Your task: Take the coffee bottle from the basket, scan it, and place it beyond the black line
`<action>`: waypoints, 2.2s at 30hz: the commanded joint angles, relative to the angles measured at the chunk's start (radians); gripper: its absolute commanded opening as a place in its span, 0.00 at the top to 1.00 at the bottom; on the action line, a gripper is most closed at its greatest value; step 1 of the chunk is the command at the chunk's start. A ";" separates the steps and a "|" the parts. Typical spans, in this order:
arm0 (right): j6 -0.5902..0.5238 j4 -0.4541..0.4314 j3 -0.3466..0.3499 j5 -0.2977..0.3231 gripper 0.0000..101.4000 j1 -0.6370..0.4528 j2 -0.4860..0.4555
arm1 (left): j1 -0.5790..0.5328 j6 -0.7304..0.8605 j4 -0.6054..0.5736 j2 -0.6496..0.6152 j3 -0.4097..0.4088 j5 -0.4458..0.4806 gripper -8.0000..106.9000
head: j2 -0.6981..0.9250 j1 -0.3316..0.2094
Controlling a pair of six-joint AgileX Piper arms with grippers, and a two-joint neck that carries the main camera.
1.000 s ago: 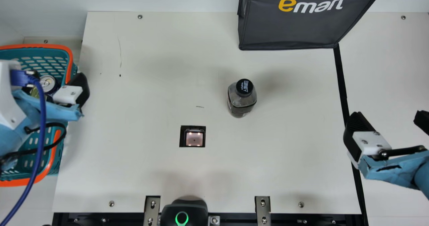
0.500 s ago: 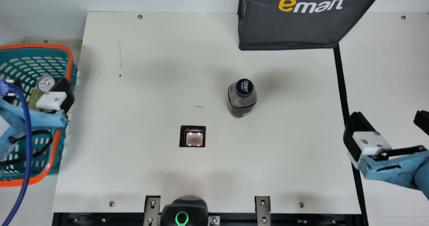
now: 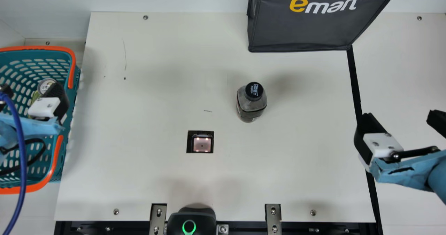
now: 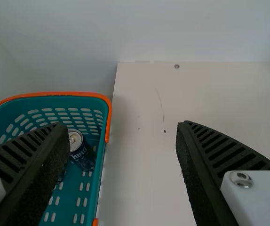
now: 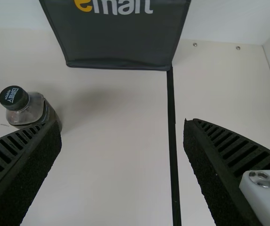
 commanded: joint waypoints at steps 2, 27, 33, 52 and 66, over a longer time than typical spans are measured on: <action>0.001 -0.001 0.002 -0.013 0.10 0.017 0.013 | 0.009 0.016 -0.017 -0.004 -0.001 0.002 0.15 | 0.002 -0.017; 0.180 -0.165 0.035 -0.157 0.10 0.350 0.182 | 0.030 0.070 -0.066 -0.015 -0.004 0.013 0.15 | 0.002 -0.017; 0.235 -0.206 0.033 -0.182 0.10 0.427 0.227 | 0.030 0.070 -0.066 -0.015 -0.004 0.013 0.15 | 0.002 -0.017; 0.217 -0.112 -0.021 -0.217 0.10 0.480 0.384 | 0.030 0.070 -0.066 -0.015 -0.004 0.013 0.15 | 0.002 -0.017; 0.160 -0.072 -0.093 -0.204 0.10 0.505 0.525 | 0.030 0.070 -0.066 -0.015 -0.004 0.013 0.15 | 0.002 -0.017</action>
